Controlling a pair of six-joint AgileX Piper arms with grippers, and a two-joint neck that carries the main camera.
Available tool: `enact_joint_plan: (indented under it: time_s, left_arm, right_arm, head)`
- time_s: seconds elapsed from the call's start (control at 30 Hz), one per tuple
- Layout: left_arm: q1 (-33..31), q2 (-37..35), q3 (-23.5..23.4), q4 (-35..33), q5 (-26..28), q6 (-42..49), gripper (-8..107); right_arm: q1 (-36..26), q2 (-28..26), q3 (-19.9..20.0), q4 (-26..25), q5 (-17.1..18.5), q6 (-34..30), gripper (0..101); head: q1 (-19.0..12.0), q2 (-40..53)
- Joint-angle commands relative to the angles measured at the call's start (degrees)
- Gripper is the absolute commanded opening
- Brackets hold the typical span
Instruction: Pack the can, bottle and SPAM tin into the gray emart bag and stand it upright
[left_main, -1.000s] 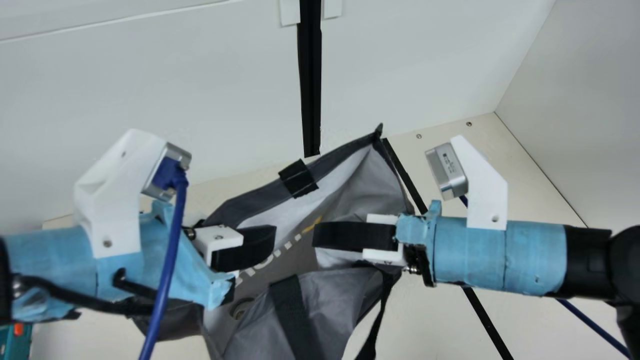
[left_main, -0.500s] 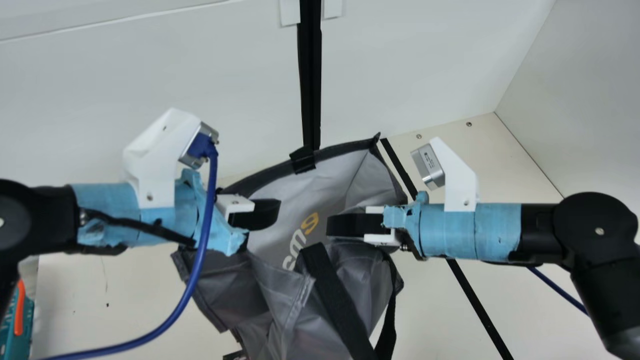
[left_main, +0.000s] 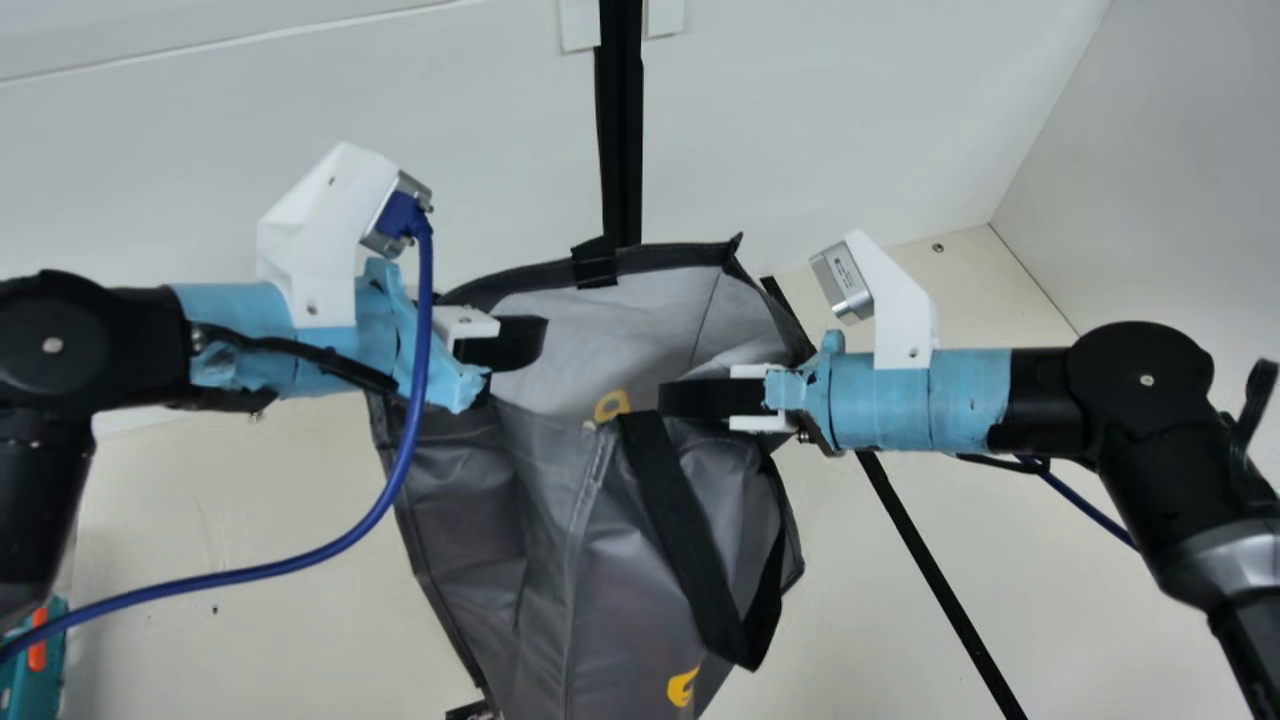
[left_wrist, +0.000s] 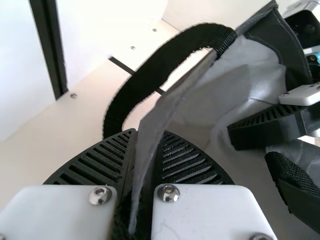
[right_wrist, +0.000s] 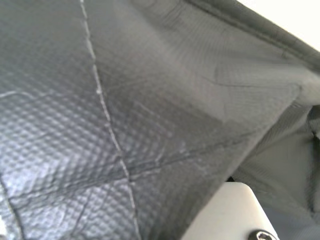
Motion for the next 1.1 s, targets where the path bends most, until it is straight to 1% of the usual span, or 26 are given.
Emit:
enact_joint_plan:
  time_s: [0.0,0.2,0.37,0.67,1.07]
  left_arm:
    - [-0.02,0.96,-2.50,0.50,-0.08,0.11,-8]
    - [0.03,2.93,-6.36,1.90,-0.08,-0.01,-8]
    - [0.06,3.57,-8.16,2.69,-0.08,-0.69,-8]
    - [0.12,3.55,-8.57,3.14,0.00,-1.55,-8]
    - [0.12,3.55,-8.59,3.14,0.00,-1.58,-8]
  right_arm:
    - [0.49,0.68,-0.75,0.27,-0.51,-0.33,0]
    - [1.42,2.19,-2.39,-0.22,-1.86,-0.84,0]
    - [1.47,2.14,-2.58,0.13,-2.26,-0.55,0]
    - [1.27,0.89,-1.08,0.76,-2.66,-0.08,0]
    - [1.31,0.90,-1.19,0.74,-3.08,-0.20,0]
  head:
    - [-1.30,-0.05]
    - [-1.30,-0.05]
    - [-1.30,-0.05]
    - [-1.30,-0.05]
    - [-1.30,-0.05]
